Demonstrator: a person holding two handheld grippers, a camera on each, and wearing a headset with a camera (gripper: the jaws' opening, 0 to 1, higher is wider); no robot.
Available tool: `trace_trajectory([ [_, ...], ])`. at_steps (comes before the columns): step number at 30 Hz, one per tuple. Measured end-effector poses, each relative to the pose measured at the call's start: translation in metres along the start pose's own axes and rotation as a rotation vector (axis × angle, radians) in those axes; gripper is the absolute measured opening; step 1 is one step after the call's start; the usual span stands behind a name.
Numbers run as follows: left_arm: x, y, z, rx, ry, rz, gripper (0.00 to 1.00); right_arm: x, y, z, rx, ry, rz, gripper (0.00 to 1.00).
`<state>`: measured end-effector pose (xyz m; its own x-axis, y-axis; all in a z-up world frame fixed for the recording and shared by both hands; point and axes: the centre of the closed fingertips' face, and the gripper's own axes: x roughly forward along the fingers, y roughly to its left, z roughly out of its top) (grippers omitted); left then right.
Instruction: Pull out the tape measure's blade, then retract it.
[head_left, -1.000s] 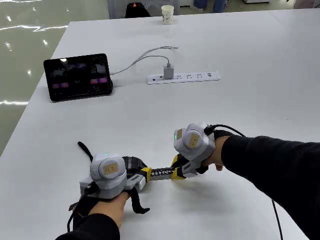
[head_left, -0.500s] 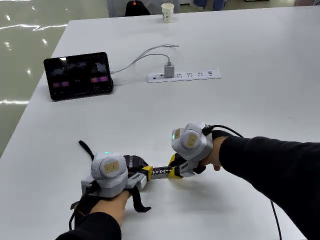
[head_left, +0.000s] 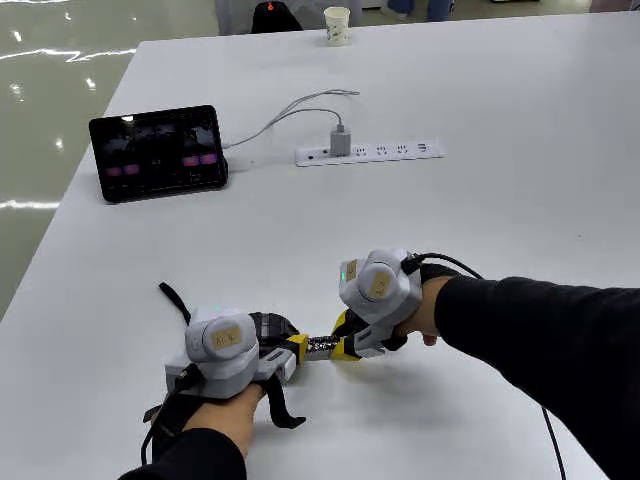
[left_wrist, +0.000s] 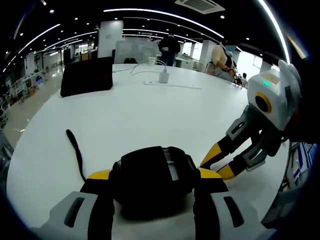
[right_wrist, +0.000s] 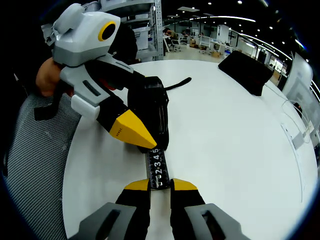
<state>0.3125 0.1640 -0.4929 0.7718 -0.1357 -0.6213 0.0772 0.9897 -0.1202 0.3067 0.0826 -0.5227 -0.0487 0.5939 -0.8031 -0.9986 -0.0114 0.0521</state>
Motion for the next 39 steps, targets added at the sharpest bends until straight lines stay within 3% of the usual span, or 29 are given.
trace_trajectory([
  [39,0.001,0.0,0.0,-0.014,-0.001,-0.007,0.59,0.017,0.004,0.022,0.002,-0.042,0.018,0.11],
])
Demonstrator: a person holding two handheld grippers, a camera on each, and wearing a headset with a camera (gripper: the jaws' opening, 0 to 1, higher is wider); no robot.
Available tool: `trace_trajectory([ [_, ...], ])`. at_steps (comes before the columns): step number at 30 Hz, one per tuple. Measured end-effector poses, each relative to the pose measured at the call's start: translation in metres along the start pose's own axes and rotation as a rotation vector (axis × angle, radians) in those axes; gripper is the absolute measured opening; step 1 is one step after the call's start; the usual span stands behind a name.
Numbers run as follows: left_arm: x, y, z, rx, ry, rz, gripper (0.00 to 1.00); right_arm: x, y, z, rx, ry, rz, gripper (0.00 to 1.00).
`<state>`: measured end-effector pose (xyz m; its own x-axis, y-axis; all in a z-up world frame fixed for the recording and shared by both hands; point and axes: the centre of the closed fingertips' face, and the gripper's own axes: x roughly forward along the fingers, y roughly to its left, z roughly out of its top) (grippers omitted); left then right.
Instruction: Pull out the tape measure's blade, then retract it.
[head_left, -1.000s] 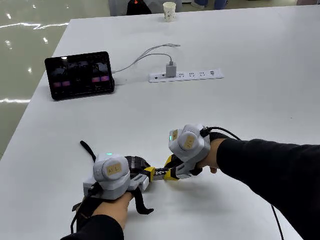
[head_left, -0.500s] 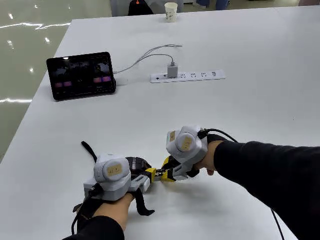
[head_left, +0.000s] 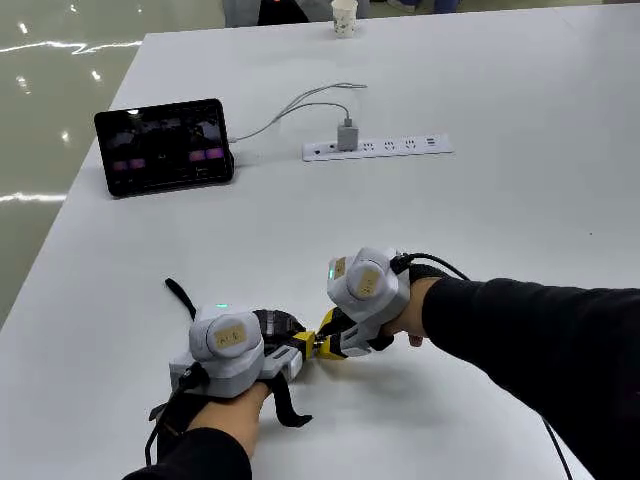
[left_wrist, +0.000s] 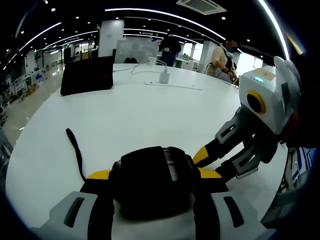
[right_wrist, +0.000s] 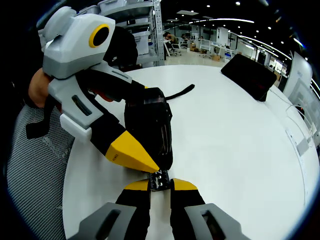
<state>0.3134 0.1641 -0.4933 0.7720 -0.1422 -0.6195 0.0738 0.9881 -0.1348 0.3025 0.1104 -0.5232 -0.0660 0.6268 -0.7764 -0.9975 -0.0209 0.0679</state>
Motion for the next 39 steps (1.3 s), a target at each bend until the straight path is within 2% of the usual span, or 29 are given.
trace_trajectory([
  [23,0.0,0.0,0.001,-0.007,-0.013,-0.001,0.61,0.005,0.001,0.005,0.017,-0.002,-0.022,0.12],
  [26,0.0,0.001,0.003,-0.016,-0.041,-0.026,0.62,0.006,0.002,0.005,-0.01,0.003,-0.032,0.12],
  [28,0.0,0.0,0.004,0.03,-0.055,-0.041,0.62,0.006,0.003,0.005,-0.044,0.012,-0.034,0.13],
  [30,0.0,-0.001,0.003,0.049,-0.039,-0.055,0.62,0.006,0.003,0.005,-0.052,0.018,-0.038,0.13],
  [31,0.0,0.0,0.006,0.039,-0.052,-0.061,0.63,0.005,0.002,0.005,-0.056,0.019,-0.042,0.13],
  [36,-0.001,0.006,0.013,0.003,-0.053,-0.081,0.82,0.002,0.001,0.005,-0.027,0.012,-0.051,0.13],
  [39,-0.001,0.005,0.01,-0.02,-0.014,-0.109,0.94,-0.002,0.001,0.006,-0.002,-0.002,-0.057,0.13],
])
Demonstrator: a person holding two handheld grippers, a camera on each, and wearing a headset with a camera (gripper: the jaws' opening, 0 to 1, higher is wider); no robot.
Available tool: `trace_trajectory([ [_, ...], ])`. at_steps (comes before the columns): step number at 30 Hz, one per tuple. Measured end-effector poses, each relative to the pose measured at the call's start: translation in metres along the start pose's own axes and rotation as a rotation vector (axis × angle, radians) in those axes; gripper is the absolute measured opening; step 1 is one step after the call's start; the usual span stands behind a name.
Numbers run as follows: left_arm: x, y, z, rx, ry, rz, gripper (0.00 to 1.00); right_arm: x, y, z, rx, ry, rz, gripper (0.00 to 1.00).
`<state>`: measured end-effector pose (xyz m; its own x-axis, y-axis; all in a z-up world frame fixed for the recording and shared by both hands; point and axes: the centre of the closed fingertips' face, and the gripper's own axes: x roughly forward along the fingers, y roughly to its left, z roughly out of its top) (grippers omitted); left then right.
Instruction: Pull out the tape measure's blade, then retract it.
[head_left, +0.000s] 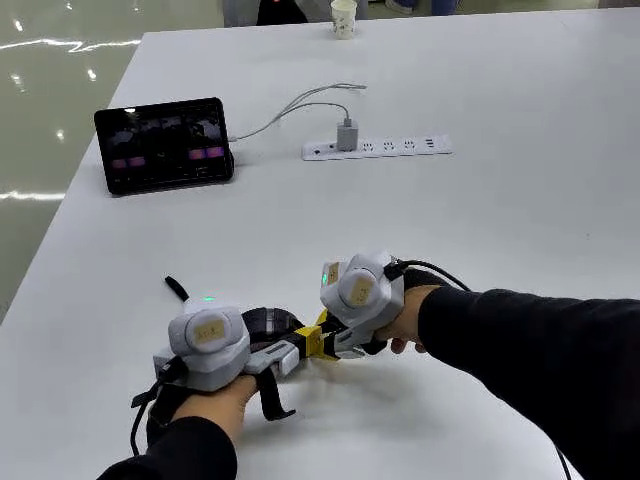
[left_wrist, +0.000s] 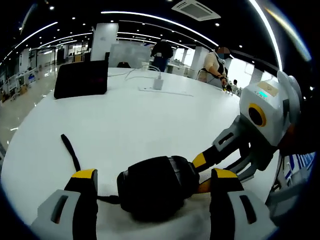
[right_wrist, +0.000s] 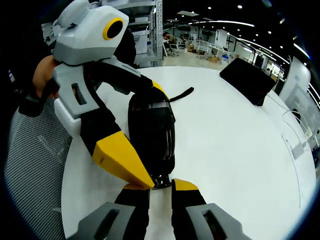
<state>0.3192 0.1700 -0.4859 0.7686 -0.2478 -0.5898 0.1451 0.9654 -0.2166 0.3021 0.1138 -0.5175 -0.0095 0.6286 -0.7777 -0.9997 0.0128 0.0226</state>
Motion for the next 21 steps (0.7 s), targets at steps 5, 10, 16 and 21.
trace_trajectory([
  [5,-0.006,-0.002,0.004,0.062,-0.02,-0.057,0.99,-0.007,0.0,-0.001,0.026,-0.018,-0.022,0.15],
  [10,-0.015,-0.01,0.0,0.081,0.013,-0.166,0.99,-0.02,-0.001,0.002,0.051,-0.048,-0.052,0.18],
  [16,-0.029,-0.004,0.001,0.1,0.026,-0.219,0.99,-0.04,-0.001,-0.003,0.08,-0.084,-0.098,0.28],
  [21,-0.042,0.002,0.003,0.154,0.029,-0.275,0.99,-0.064,0.0,-0.019,0.122,-0.11,-0.137,0.34],
])
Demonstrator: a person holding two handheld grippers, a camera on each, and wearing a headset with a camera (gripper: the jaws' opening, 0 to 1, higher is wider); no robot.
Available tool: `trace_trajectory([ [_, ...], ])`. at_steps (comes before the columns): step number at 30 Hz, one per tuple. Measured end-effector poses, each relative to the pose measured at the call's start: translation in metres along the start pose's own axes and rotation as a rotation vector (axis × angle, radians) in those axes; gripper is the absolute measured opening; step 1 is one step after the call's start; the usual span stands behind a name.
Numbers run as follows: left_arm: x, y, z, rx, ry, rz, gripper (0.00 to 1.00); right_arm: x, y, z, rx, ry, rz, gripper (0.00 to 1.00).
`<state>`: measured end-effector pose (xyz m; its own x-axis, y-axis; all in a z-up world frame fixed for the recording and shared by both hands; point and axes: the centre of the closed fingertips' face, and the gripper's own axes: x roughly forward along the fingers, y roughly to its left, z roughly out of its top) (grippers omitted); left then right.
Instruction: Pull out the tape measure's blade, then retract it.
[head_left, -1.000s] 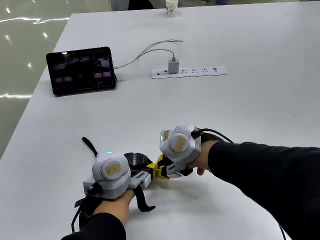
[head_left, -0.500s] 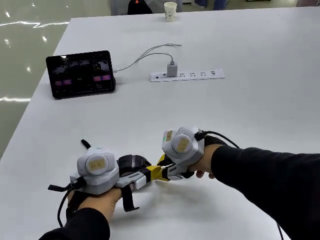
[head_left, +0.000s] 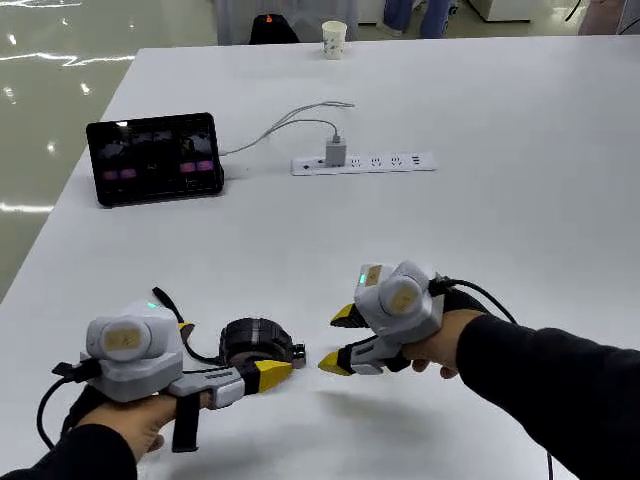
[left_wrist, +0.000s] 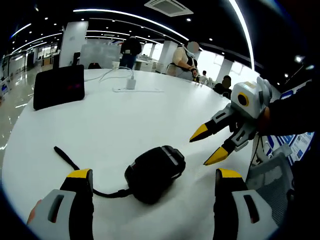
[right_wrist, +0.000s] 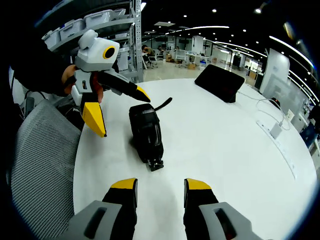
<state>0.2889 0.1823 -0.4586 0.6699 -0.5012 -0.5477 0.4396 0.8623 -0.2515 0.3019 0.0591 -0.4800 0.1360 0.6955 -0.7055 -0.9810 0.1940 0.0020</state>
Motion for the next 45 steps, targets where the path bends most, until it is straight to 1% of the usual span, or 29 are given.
trace_trajectory([
  [2,-0.007,0.0,0.001,0.024,0.009,-0.014,0.99,-0.012,-0.003,-0.007,0.014,-0.004,-0.019,0.36],
  [5,-0.014,0.005,0.0,0.066,0.033,-0.015,0.99,-0.028,-0.009,-0.015,0.04,-0.02,-0.05,0.4],
  [6,-0.017,0.007,0.001,0.07,0.036,-0.021,0.99,-0.036,-0.011,-0.018,0.045,-0.026,-0.061,0.41],
  [8,-0.022,0.011,0.002,0.079,0.041,-0.022,0.99,-0.044,-0.013,-0.023,0.059,-0.029,-0.069,0.42],
  [9,-0.025,0.015,0.004,0.086,0.043,-0.018,0.99,-0.051,-0.013,-0.026,0.064,-0.032,-0.079,0.44],
  [12,-0.032,0.021,0.004,0.088,0.056,-0.022,0.99,-0.066,-0.014,-0.036,0.08,-0.036,-0.095,0.47],
  [14,-0.038,0.025,0.003,0.106,0.064,-0.018,0.98,-0.076,-0.015,-0.043,0.098,-0.037,-0.111,0.5],
  [18,-0.048,0.028,0.001,0.129,0.068,-0.02,0.99,-0.092,-0.018,-0.057,0.143,-0.03,-0.135,0.6],
  [19,-0.051,0.029,0.0,0.128,0.074,-0.026,0.99,-0.097,-0.017,-0.06,0.175,-0.037,-0.135,0.63],
  [21,-0.055,0.029,-0.003,0.139,0.079,-0.035,0.99,-0.106,-0.019,-0.065,0.195,-0.051,-0.147,0.7],
  [23,-0.058,0.028,-0.006,0.144,0.096,-0.051,0.99,-0.112,-0.021,-0.069,0.207,-0.052,-0.165,0.71],
  [26,-0.06,0.024,-0.01,0.142,0.11,-0.071,0.99,-0.123,-0.022,-0.078,0.234,-0.057,-0.175,0.75],
  [29,-0.062,0.025,-0.012,0.169,0.117,-0.066,0.99,-0.13,-0.021,-0.086,0.248,-0.064,-0.173,0.79],
  [30,-0.063,0.027,-0.012,0.186,0.117,-0.051,0.99,-0.132,-0.021,-0.088,0.252,-0.063,-0.175,0.81],
  [31,-0.065,0.029,-0.011,0.218,0.107,-0.035,0.98,-0.134,-0.019,-0.091,0.257,-0.061,-0.178,0.82],
  [32,-0.066,0.026,-0.012,0.208,0.109,-0.047,0.95,-0.137,-0.019,-0.093,0.258,-0.06,-0.181,0.84],
  [33,-0.067,0.025,-0.011,0.206,0.107,-0.05,0.95,-0.139,-0.02,-0.096,0.256,-0.059,-0.183,0.86],
  [34,-0.069,0.025,-0.012,0.203,0.103,-0.052,0.95,-0.143,-0.02,-0.1,0.251,-0.054,-0.191,0.87],
  [36,-0.07,0.023,-0.014,0.196,0.105,-0.072,0.97,-0.147,-0.018,-0.106,0.257,-0.044,-0.199,0.89],
  [39,-0.075,0.026,-0.02,0.18,0.125,-0.082,0.99,-0.156,-0.018,-0.121,0.28,-0.026,-0.213,0.94],
  [41,-0.077,0.028,-0.022,0.176,0.129,-0.077,0.99,-0.162,-0.017,-0.125,0.294,-0.025,-0.217,0.95],
  [43,-0.08,0.032,-0.024,0.168,0.135,-0.073,0.99,-0.169,-0.016,-0.131,0.301,-0.014,-0.229,0.96],
  [45,-0.082,0.036,-0.027,0.16,0.147,-0.066,0.99,-0.175,-0.018,-0.136,0.305,-0.014,-0.243,0.97],
])
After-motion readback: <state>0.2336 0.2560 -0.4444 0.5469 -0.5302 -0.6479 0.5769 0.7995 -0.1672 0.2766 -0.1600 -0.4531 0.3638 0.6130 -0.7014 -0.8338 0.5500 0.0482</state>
